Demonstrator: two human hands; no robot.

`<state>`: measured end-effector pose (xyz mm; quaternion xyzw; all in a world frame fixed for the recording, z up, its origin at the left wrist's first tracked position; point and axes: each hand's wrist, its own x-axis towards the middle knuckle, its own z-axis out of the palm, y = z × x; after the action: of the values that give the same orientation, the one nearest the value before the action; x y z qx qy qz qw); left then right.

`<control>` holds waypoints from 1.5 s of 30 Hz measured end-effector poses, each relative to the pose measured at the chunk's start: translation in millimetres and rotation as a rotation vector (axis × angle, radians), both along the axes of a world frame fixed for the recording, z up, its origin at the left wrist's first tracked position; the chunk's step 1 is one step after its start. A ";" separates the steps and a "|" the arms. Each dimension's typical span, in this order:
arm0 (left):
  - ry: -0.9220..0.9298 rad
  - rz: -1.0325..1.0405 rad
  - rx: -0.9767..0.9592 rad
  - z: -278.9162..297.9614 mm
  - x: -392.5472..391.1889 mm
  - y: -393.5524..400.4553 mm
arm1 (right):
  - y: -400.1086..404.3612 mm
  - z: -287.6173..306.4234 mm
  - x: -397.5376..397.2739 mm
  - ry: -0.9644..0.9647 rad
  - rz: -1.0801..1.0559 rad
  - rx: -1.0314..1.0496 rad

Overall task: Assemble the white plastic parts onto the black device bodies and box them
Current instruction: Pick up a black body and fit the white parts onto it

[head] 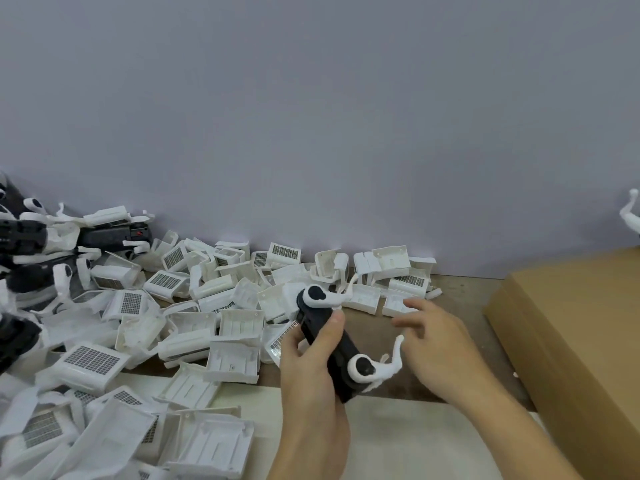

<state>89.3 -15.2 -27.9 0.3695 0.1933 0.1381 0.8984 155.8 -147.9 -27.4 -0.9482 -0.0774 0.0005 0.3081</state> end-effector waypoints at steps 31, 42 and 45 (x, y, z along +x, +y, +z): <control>-0.064 -0.227 0.297 -5.2 -2.3 -12.3 | 9.0 -2.8 -45.1 -0.068 0.032 1.028; -0.051 -0.223 0.453 -2.1 -8.2 -16.5 | 5.5 -7.5 -44.2 -0.156 -0.018 0.839; -0.051 -0.207 0.452 -2.6 -8.9 -16.6 | 5.7 -7.3 -44.3 -0.113 -0.056 0.844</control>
<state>80.4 -31.8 -30.6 0.5751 0.0958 0.0946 0.8069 111.5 -142.2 -34.7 -0.7390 -0.0618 -0.0918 0.6645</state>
